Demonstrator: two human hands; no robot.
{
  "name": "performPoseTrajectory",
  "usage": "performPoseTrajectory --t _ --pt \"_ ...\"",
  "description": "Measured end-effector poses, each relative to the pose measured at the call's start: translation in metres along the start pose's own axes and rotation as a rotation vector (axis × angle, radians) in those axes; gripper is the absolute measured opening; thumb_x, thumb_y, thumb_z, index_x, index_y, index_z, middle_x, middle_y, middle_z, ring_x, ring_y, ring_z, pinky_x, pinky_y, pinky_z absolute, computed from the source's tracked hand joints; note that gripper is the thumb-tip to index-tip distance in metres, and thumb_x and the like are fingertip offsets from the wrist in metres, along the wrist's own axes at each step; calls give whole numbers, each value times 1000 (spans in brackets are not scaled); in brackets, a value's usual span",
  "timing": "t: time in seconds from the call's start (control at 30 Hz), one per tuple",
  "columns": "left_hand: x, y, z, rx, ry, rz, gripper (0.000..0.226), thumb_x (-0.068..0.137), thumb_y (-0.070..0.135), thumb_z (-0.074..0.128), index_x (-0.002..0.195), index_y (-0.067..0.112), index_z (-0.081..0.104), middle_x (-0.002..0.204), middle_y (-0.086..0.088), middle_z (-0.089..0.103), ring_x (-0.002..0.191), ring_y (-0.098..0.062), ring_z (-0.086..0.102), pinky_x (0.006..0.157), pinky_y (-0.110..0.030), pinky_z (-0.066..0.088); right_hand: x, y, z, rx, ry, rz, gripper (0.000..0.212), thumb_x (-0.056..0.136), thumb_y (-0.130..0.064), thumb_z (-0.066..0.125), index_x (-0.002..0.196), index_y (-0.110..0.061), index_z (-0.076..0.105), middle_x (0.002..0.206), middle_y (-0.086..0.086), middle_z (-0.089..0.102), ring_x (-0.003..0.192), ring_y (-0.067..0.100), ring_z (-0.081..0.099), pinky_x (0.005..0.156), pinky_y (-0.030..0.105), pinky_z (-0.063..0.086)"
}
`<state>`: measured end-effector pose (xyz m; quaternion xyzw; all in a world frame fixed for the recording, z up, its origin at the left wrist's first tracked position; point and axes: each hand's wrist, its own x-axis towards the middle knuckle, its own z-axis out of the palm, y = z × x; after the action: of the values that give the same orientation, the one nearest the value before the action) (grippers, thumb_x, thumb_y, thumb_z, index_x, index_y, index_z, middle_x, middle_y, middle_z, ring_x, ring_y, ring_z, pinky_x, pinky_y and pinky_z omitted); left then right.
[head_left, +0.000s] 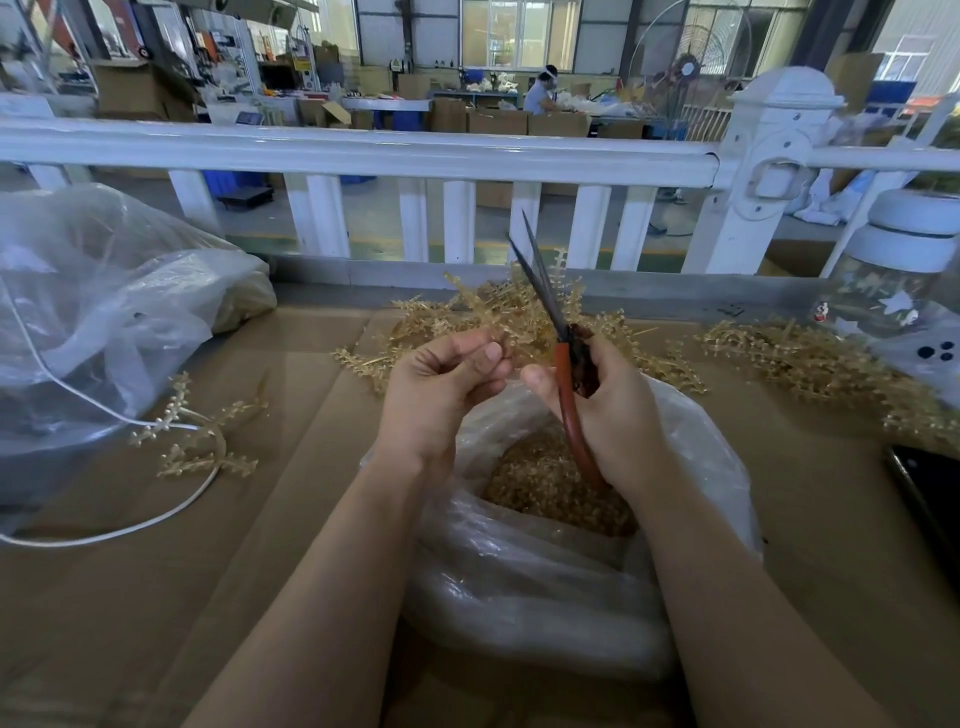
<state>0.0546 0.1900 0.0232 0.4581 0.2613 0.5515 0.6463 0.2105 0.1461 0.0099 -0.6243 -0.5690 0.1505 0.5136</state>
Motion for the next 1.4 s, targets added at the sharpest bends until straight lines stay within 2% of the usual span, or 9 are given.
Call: performPoseTrajectory --t 0.13,0.23,0.3,0.43,0.6,0.73,1.0,1.23,1.4 --pt "1 1 -2 -33 17 43 18 73 10 69 91 6 69 70 2 71 66 -6 66 69 -19 56 -4 3 -2 -272 -54 -113 68 66 -92 51 97 -31 55 88 -18 62 82 -1 58 65 19 43" --pt "1 2 -3 -16 8 85 2 84 2 63 83 3 65 67 2 67 64 -6 63 68 -18 55 -4 2 -1 -360 -55 -158 72 68 -88 50 103 -25 57 95 -15 63 87 6 60 71 24 50" --pt "1 3 -3 -5 7 99 10 89 -2 59 82 3 64 66 2 66 64 -7 62 68 -18 54 -4 2 0 -381 -38 -167 71 70 -85 52 103 -23 57 95 -11 64 88 9 61 73 29 54" --pt "0 4 -1 9 17 120 17 91 -5 56 79 4 65 65 2 66 63 -7 62 68 -18 55 -4 1 1 -425 -5 -188 71 69 -87 52 100 -23 58 94 -12 65 86 9 61 71 28 54" --pt "0 4 0 -9 36 127 26 89 -3 60 71 11 71 66 1 67 62 -7 63 67 -18 55 -4 -1 1 -462 25 -193 79 63 -93 41 96 -24 61 86 -16 65 76 5 57 60 15 44" --pt "0 4 -1 -52 38 116 8 79 7 66 76 12 72 68 2 69 63 -7 64 67 -18 55 -4 0 2 -490 28 -203 80 65 -93 40 94 -23 63 82 -15 67 72 6 61 62 23 53" --pt "2 2 -2 -45 49 105 8 86 2 63 86 8 68 69 3 71 64 -5 65 67 -18 55 -5 1 1 -470 26 -193 77 65 -93 46 89 -22 65 77 -12 67 69 7 63 63 29 57" --pt "1 2 -3 9 74 122 6 86 1 64 90 4 67 71 1 70 65 -7 64 70 -19 55 -6 0 2 -483 40 -183 76 63 -94 43 87 -24 64 76 -15 66 67 5 60 59 23 52" --pt "0 3 -3 132 71 175 9 90 -4 62 88 3 67 69 2 69 65 -8 64 69 -21 55 -7 -4 1 -497 81 -215 72 65 -93 40 85 -26 60 73 -20 57 62 1 51 53 14 37"
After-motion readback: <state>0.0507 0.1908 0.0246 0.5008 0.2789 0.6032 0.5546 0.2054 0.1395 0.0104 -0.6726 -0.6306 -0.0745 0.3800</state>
